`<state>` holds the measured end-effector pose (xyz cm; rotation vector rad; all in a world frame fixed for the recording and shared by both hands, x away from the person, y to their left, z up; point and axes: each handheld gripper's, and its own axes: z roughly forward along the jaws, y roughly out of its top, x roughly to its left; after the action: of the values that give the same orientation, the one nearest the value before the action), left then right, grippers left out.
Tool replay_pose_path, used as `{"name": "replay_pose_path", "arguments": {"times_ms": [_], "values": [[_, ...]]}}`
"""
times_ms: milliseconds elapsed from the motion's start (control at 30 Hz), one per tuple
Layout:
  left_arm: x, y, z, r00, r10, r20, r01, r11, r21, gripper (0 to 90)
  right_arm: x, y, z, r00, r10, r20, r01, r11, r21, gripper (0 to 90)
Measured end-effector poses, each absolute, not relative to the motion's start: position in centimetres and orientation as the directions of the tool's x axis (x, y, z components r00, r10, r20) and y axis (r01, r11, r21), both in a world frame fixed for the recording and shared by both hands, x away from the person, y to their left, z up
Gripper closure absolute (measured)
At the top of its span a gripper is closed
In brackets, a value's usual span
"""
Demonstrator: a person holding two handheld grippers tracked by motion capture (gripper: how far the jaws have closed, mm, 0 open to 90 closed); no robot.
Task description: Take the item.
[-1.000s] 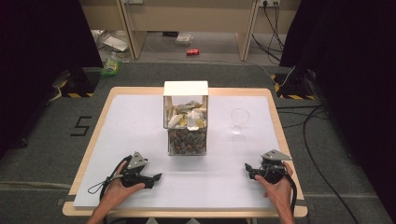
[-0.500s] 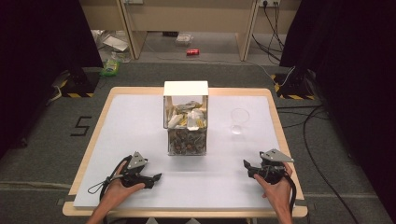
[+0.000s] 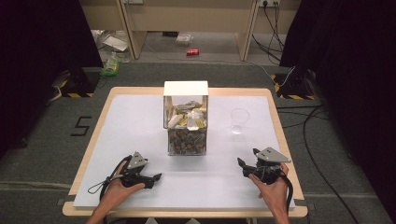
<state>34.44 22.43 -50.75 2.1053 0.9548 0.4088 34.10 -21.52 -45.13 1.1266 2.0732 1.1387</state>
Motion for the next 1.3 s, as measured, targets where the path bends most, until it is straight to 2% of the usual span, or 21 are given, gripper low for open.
{"name": "replay_pose_path", "arguments": {"times_ms": [700,1100,1300], "values": [[34.4,22.4,-50.7,0.666,0.745,-0.023,0.495,-0.419,0.761,15.7,32.9,-18.0,-40.9,-0.608,0.786,-0.11,0.267,0.333,0.904,39.6],[34.4,22.4,-50.7,0.666,0.745,-0.022,0.495,-0.42,0.761,15.7,32.1,-15.1,-37.3,-0.668,0.73,-0.143,0.151,0.321,0.935,40.6],[34.4,22.4,-50.7,0.666,0.746,-0.023,0.495,-0.419,0.761,15.7,32.1,-13.8,-36.1,-0.686,0.714,-0.139,0.129,0.307,0.943,40.6]]}}
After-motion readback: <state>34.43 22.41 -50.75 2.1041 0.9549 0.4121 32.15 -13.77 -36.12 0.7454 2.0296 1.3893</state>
